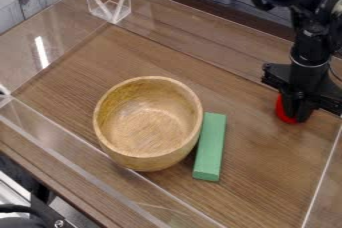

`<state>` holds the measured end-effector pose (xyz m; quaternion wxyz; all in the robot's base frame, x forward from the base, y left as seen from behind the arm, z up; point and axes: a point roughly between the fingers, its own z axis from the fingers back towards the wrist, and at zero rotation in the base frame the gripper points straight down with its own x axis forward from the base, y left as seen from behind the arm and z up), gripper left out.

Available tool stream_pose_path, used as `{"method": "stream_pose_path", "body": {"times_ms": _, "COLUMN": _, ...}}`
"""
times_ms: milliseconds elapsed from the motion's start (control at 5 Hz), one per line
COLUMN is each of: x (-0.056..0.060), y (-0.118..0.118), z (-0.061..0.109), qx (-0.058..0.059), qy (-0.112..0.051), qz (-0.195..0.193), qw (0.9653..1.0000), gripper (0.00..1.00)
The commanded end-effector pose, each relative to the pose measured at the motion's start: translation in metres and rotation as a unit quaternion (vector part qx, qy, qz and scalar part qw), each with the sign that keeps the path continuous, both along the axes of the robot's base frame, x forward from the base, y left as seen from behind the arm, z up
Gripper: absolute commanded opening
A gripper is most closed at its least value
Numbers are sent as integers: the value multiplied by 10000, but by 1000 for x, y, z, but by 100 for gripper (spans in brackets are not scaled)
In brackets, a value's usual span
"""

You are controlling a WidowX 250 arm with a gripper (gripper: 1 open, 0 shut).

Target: Move the red fruit to the right

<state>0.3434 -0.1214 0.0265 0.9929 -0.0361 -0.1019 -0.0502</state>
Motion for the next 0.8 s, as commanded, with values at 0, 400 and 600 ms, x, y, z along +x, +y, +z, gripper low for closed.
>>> {"method": "stream_pose_path", "body": {"times_ms": 0, "x": -1, "y": 11, "z": -9, "qx": 15, "qy": 44, "qz": 129, "qw": 9999, "gripper": 100}}
{"method": "stream_pose_path", "body": {"times_ms": 400, "x": -4, "y": 24, "z": -15, "qx": 37, "qy": 86, "qz": 384, "qw": 9992, "gripper": 0}}
{"method": "stream_pose_path", "body": {"times_ms": 600, "x": -2, "y": 30, "z": -13, "qx": 53, "qy": 122, "qz": 937, "qw": 9955, "gripper": 100}}
